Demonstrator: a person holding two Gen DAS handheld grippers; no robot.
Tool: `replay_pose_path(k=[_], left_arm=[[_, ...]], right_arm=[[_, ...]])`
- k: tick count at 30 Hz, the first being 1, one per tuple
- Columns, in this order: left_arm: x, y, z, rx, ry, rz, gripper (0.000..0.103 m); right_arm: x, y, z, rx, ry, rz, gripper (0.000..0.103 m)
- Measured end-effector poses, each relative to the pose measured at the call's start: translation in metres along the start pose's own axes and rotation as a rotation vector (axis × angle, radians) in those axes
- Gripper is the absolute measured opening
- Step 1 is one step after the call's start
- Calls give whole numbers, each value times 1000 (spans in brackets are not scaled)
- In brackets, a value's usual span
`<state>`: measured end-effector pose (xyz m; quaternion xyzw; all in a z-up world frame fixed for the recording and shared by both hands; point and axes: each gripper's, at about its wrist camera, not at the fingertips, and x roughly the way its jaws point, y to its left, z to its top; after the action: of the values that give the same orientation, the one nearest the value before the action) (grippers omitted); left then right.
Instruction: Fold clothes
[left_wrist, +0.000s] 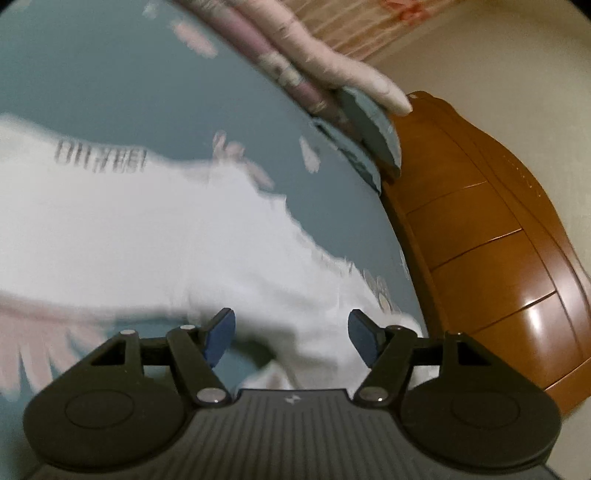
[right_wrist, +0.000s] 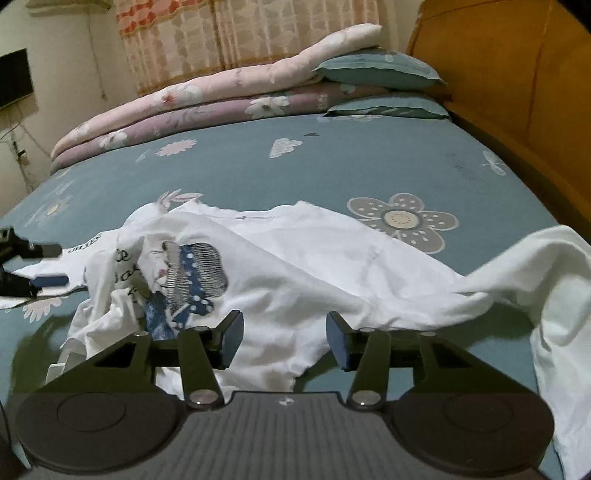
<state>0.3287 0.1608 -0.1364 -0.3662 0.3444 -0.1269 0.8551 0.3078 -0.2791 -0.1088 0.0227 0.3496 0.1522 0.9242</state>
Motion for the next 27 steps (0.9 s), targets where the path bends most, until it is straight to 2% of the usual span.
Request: replay_pose_path(k=[6,9,13,15,20,23,27], left_arm=[[42,-10,76,269,13,108,70],[74,-3,105,341,59,127,70],[109,12,123,388,150,138,70],[121,21,124,401,197,128,70],[140,29,126,481,248,106,70],[150,34,125,481,306,52,70],[147,42,120,438,359,-55,73]], right_arm=[[-1,-10,-5,68,-18,14,57],[2,-12,-4,82,-17,34,58],[6,-17,2,79,-24,30,61],[8,-21,5,85,-34,20,62],[18,-34,10,142,-64,7,62],[27,-40,10,177,-61,12,62],[35,-41,9,189,-57,13,62]])
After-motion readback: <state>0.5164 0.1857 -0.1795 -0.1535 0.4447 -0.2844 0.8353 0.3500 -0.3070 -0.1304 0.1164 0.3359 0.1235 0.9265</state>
